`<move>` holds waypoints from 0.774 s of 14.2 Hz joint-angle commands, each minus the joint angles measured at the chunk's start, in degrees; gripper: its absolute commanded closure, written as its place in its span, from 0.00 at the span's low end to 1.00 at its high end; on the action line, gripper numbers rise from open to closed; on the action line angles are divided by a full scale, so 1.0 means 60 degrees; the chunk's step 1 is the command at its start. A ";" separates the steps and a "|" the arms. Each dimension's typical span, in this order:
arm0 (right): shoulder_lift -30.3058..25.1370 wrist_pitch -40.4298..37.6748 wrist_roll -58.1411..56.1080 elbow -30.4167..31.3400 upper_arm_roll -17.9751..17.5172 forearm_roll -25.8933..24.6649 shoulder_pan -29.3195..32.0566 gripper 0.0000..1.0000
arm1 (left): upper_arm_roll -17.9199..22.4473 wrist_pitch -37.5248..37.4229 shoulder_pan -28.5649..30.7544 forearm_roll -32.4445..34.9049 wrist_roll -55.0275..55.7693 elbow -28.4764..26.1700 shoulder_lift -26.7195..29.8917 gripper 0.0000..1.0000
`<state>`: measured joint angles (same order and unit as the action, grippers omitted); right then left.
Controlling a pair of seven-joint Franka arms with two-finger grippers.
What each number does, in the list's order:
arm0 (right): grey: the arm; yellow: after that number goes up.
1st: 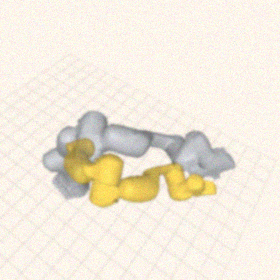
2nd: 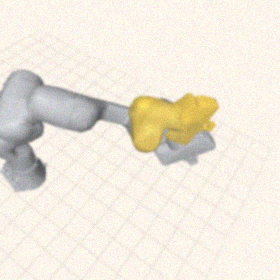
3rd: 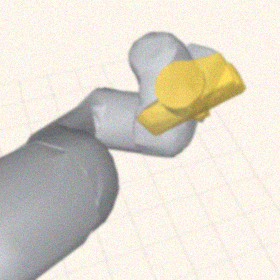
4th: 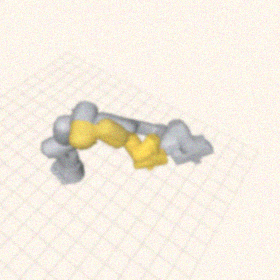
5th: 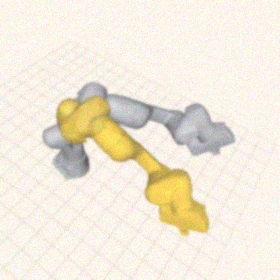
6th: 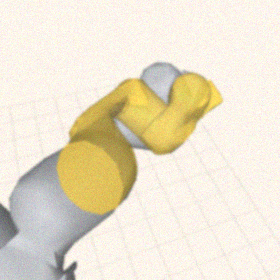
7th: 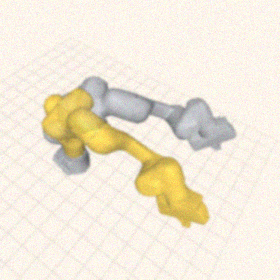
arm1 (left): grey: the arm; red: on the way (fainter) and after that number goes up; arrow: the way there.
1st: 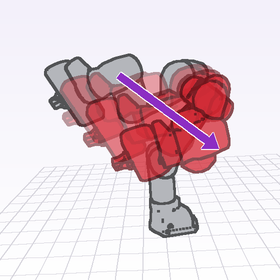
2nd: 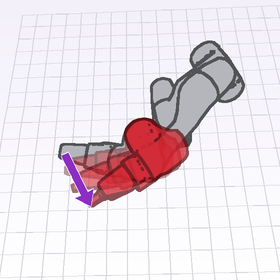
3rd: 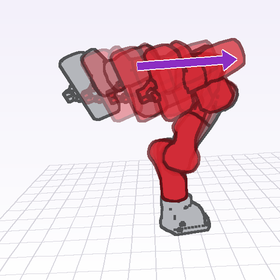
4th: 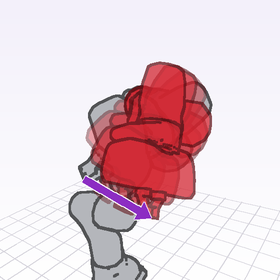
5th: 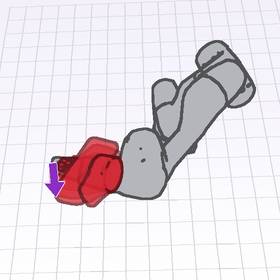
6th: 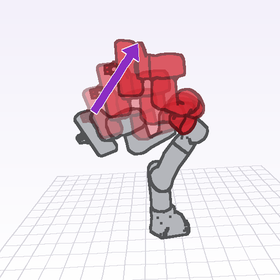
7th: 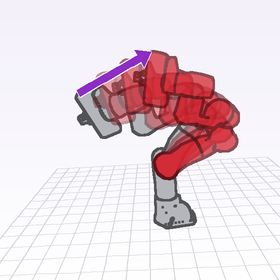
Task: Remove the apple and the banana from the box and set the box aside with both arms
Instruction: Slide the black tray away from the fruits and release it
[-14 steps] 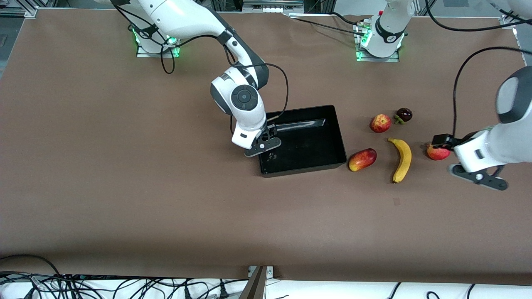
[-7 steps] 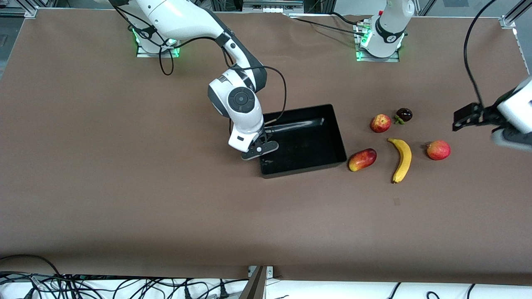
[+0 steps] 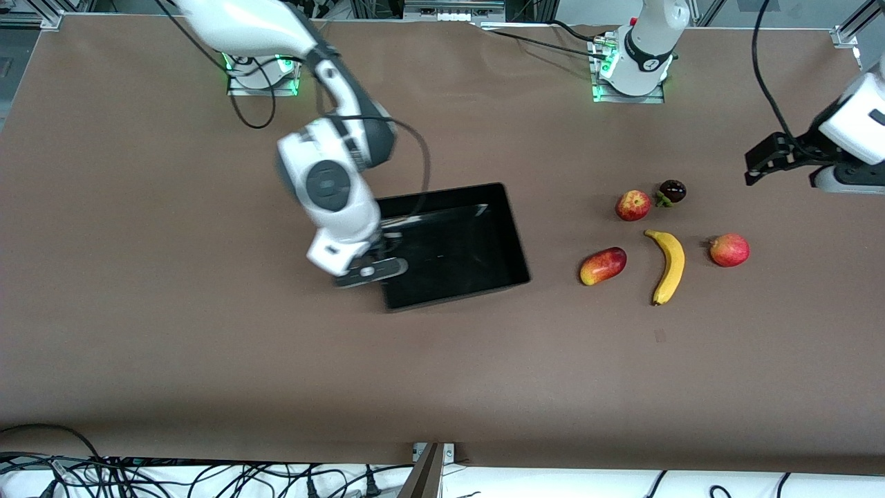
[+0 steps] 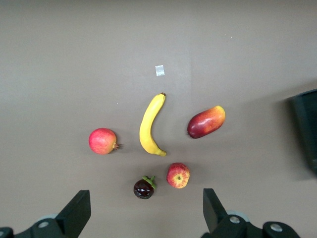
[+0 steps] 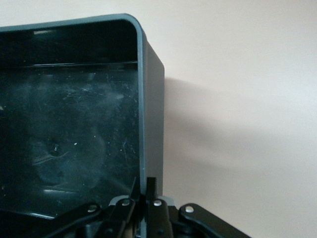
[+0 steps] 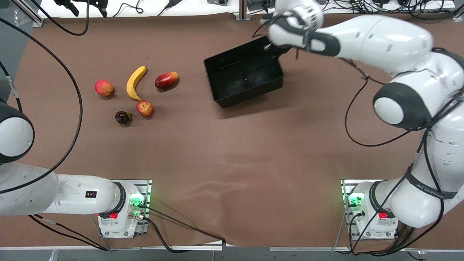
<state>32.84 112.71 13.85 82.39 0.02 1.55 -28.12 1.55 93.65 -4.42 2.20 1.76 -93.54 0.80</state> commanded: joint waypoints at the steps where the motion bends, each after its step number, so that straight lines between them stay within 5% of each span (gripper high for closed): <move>1: -0.0799 -0.0852 -0.1146 0.0213 -0.0222 0.0050 0.1372 1.00 | 0.0825 0.0256 -0.0625 -0.0044 0.0073 -0.0420 0.0292 0.00; 6: -0.1561 -0.2171 -0.2260 0.0403 -0.0208 0.0065 0.3160 1.00 | 0.0767 0.0242 -0.0479 -0.0015 0.0059 -0.0362 0.0233 0.00; 11: -0.2863 -0.0305 -0.4896 0.3295 0.0316 0.0753 0.4569 1.00 | 0.0737 -0.0153 -0.0449 -0.0015 0.0073 -0.0085 0.0248 0.00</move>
<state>22.52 104.45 -9.85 90.42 0.70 3.98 -2.55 5.57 94.01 -6.90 2.20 1.87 -94.57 1.16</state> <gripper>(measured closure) 0.943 0.000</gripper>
